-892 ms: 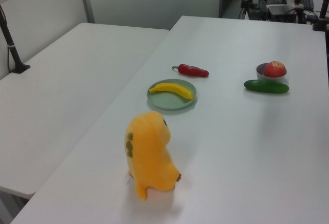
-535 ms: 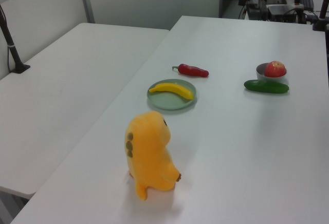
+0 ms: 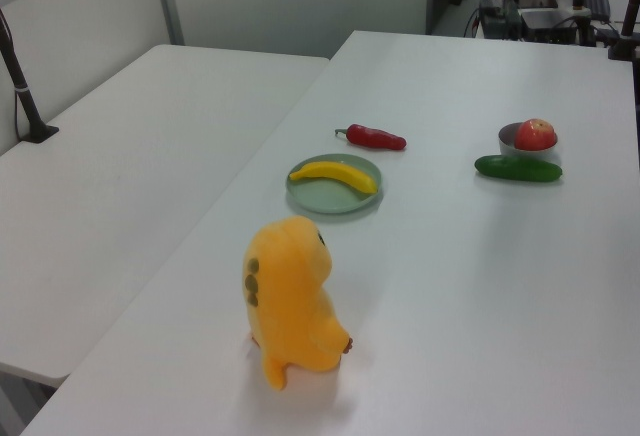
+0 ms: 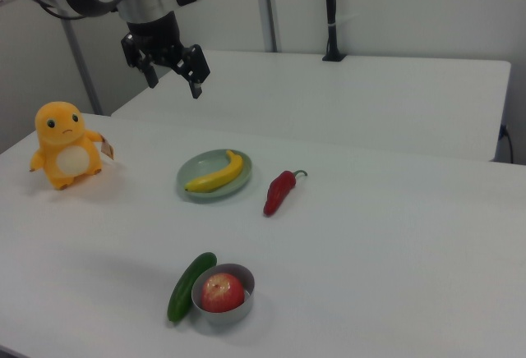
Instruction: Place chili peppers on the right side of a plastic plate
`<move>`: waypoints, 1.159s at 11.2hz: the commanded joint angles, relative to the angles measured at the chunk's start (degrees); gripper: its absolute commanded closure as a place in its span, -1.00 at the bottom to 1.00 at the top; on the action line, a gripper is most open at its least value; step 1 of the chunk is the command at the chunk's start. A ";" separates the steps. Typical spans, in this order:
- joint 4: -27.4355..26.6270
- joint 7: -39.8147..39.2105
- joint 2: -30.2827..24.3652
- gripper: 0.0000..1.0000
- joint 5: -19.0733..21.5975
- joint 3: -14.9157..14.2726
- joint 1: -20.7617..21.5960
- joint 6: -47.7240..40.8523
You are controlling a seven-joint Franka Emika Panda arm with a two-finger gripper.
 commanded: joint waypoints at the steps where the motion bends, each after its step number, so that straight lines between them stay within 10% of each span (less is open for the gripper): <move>1: 0.05 -1.87 2.06 -1.00 0.93 -0.73 0.04 2.27; 13: -2.32 -1.61 20.24 -1.00 -0.29 -1.08 -2.07 42.24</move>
